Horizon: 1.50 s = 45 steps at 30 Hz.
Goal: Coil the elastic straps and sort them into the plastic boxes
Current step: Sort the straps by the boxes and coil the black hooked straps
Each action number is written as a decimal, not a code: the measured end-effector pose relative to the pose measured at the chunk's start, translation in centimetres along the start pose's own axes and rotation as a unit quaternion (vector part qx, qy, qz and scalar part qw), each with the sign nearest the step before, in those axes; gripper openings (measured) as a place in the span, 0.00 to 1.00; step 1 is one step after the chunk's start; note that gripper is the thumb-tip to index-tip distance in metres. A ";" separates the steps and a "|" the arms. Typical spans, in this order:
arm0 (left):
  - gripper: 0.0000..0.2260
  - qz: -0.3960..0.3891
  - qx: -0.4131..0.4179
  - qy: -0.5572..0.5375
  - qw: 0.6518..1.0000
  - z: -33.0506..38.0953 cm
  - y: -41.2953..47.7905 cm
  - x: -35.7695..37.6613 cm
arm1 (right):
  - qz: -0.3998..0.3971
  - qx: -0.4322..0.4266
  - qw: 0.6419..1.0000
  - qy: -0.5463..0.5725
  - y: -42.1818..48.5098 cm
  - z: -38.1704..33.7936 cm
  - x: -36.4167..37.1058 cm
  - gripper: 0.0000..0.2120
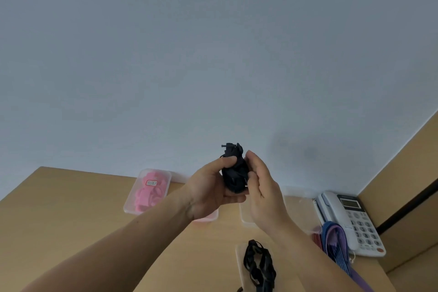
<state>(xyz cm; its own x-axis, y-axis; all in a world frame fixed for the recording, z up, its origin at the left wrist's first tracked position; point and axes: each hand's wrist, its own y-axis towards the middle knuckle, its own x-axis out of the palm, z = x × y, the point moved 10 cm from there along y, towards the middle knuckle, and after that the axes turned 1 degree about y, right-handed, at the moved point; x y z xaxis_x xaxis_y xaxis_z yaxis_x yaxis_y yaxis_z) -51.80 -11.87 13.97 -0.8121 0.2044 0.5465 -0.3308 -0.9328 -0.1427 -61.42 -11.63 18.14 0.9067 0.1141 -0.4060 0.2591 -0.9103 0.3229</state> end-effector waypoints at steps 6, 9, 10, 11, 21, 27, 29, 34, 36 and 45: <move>0.20 0.034 0.042 0.000 0.999 0.1 0.7 -1.1 | 0.006 0.057 0.998 0.011 0.1 -0.8 0.9 0.15; 0.17 0.022 0.041 -0.021 0.999 -0.9 1.2 -0.9 | -0.004 0.066 0.992 -0.111 0.3 -0.4 0.6 0.11; 0.17 0.019 0.033 -0.029 0.999 -1.4 1.4 -0.8 | 0.002 0.063 0.984 -0.167 0.5 -0.2 0.1 0.14; 0.17 0.017 0.023 -0.033 0.999 -2.0 1.6 -0.7 | 0.007 0.069 0.980 -0.189 0.6 0.3 -0.3 0.16; 0.19 0.038 -0.066 0.055 0.996 -7.4 6.5 0.1 | 0.006 0.124 0.979 -0.160 2.9 8.4 -3.0 0.16; 0.19 0.139 -0.068 0.088 0.984 -9.8 11.4 -1.7 | -0.129 0.104 0.975 -0.148 5.8 14.3 -3.4 0.10; 0.19 0.160 -0.074 0.070 0.982 -11.2 12.9 -2.2 | -0.192 0.092 0.968 -0.135 6.7 16.1 -3.1 0.09; 0.18 0.194 -0.108 0.064 0.973 -13.9 15.4 -3.1 | -0.264 0.044 0.952 -0.149 9.0 20.2 -2.7 0.05; 0.21 0.244 -0.115 0.123 0.955 -13.8 15.6 -4.6 | -0.293 0.030 0.941 -0.167 9.7 21.8 -1.9 0.05; 0.26 0.292 -0.072 0.658 0.690 -11.7 15.7 -9.2 | -0.483 0.062 0.841 -0.236 10.5 28.8 2.1 0.22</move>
<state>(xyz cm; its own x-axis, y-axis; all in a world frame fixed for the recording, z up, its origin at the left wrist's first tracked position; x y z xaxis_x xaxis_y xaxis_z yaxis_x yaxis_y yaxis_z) -55.11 -24.89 -2.91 -0.5279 -0.0129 -0.8492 0.2710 -0.9502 -0.1540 -66.33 -32.45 -3.95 0.0530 0.6801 -0.7312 0.7365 -0.5211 -0.4313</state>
